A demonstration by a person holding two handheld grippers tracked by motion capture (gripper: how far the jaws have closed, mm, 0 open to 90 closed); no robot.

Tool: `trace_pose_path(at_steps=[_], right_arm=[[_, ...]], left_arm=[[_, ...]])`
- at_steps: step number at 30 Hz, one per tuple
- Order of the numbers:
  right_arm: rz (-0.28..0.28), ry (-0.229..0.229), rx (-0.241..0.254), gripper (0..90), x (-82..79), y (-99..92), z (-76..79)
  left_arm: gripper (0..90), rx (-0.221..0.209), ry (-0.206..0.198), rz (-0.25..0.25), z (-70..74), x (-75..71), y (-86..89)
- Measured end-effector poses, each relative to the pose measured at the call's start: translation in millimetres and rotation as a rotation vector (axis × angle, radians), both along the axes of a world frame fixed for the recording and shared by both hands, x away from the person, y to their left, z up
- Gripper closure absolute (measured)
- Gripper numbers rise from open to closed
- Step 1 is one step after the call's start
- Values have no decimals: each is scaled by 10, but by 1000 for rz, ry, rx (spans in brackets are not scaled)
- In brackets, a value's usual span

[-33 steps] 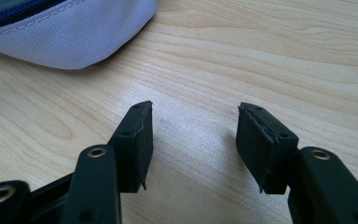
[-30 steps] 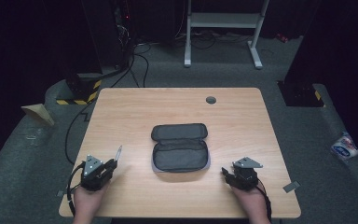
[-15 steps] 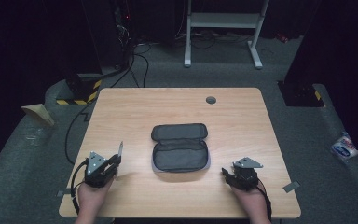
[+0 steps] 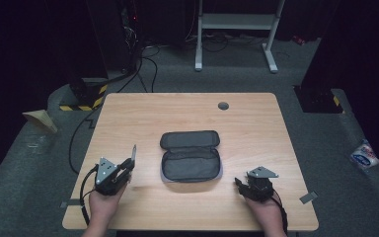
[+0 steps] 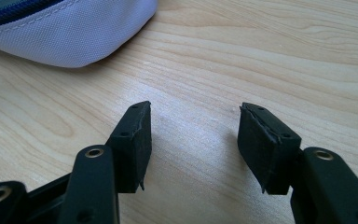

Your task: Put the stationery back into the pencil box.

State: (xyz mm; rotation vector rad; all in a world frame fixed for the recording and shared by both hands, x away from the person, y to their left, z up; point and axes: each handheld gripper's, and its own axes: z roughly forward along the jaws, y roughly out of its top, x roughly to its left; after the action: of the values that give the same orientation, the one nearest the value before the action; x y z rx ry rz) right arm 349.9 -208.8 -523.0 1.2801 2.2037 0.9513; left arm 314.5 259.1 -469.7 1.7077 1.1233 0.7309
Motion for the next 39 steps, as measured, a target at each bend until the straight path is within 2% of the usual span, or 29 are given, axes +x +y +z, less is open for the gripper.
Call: trace_pose_path(at_steps=[2, 7, 14, 17, 20, 27, 33, 39], right_arm=[[0, -1, -1, 445, 0, 0, 0], [0, 2, 0, 443, 4, 1, 1], [-1, 4, 1, 443, 7, 3, 1], [-1, 5, 2, 443, 7, 3, 1], [-2, 4, 2, 443, 7, 4, 1], [-3, 3, 1, 443, 6, 6, 1], [-2, 2, 0, 443, 7, 4, 1], [-3, 4, 2, 443, 6, 5, 1]], left_arm=[[792, -12, -3, -13, 37, 2, -12], [792, 1, -30, -30, 142, -15, -61], [792, -3, -36, -39, 180, 52, -111], [792, -19, -33, -43, 197, 78, -139], [792, -5, -37, -60, 229, 107, -197], [792, -18, -43, -107, 322, 168, -358], [792, -10, -48, -147, 392, 248, -503], [792, 32, -51, -191, 427, 327, -686]])
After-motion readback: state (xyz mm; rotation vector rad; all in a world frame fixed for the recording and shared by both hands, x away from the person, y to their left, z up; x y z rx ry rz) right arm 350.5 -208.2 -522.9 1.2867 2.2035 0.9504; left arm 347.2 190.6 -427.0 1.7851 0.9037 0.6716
